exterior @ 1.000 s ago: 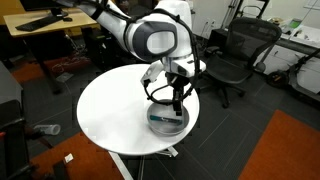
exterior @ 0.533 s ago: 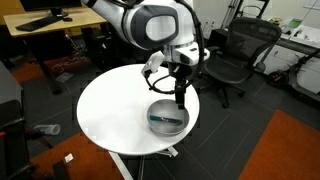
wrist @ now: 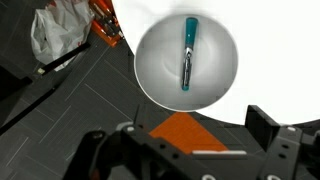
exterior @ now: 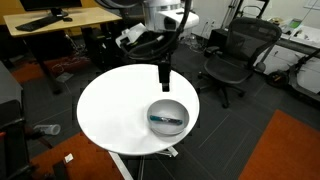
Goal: Put the green marker inside the grey bowl
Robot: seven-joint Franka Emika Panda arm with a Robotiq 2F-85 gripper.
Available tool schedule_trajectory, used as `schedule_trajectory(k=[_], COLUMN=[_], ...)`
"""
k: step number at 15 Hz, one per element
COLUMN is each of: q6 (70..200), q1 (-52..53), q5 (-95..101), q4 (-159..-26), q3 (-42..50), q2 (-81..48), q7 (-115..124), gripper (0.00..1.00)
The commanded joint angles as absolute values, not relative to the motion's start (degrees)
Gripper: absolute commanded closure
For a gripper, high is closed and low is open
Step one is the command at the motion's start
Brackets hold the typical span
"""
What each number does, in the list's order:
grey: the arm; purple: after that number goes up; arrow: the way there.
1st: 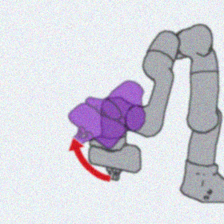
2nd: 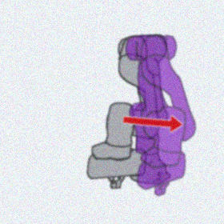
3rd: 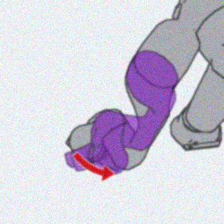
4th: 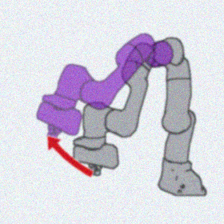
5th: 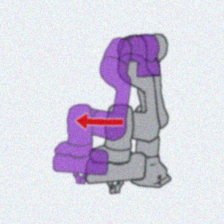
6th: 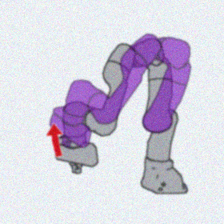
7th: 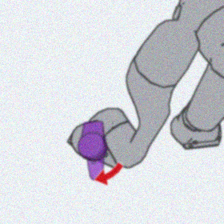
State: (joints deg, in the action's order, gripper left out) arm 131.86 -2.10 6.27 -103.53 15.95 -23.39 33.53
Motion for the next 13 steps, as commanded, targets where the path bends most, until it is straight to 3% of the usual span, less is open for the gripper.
schedule_trajectory(k=[1, 7, 13], q6=[127.24, 123.6, 124.44], q1=[-2.24, -2.85, -3.2], q5=[6.73, 6.28, 6.54], q4=[-110.85, -115.9, -114.56], q3=[14.31, 11.91, 11.5], q2=[-14.21, -7.87, -9.69], q7=[30.3, 27.76, 29.35], gripper=[0.0, 0.0, 0.0])
